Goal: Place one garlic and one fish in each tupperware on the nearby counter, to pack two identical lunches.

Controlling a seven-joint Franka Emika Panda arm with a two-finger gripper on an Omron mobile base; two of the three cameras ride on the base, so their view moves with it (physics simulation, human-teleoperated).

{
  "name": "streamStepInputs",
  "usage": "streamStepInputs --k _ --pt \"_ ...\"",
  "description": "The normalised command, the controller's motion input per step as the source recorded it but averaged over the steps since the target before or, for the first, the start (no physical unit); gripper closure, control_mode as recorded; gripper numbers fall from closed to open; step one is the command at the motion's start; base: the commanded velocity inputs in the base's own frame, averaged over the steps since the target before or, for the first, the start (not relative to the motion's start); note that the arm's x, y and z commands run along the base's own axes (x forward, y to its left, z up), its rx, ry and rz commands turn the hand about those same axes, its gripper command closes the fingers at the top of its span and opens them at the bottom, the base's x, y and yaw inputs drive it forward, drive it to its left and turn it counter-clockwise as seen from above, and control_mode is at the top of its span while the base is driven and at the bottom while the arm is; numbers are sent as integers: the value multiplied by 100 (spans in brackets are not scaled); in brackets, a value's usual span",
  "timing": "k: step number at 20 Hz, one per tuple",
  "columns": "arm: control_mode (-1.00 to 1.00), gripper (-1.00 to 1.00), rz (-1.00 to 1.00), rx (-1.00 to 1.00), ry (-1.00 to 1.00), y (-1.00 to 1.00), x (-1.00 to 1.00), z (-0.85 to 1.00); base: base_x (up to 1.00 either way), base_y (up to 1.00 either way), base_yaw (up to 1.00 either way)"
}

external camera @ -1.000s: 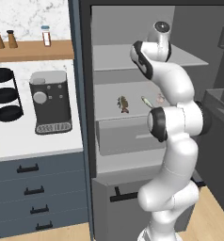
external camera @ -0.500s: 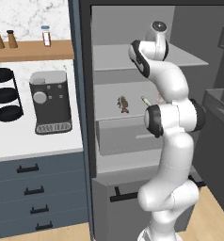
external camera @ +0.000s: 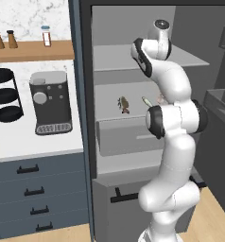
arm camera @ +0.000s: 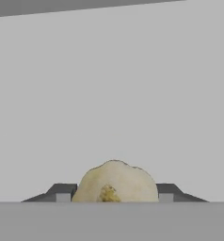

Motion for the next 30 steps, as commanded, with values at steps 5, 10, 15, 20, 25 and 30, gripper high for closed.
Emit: streamStepInputs --k 5,10,15,20,25,30 --pt "-100 100 4 0 -1 20 -100 -25 0 0 0" --pt "-100 100 4 0 0 17 -100 -7 0 0 0" --pt "-100 100 3 0 0 10 -100 -9 0 0 0" --pt "-100 100 2 -1 1 0 -99 -46 0 0 0" --pt "-100 100 3 -6 0 1 -87 -68 0 0 0" --pt "100 100 1 -1 0 1 -19 -14 -80 17 2"
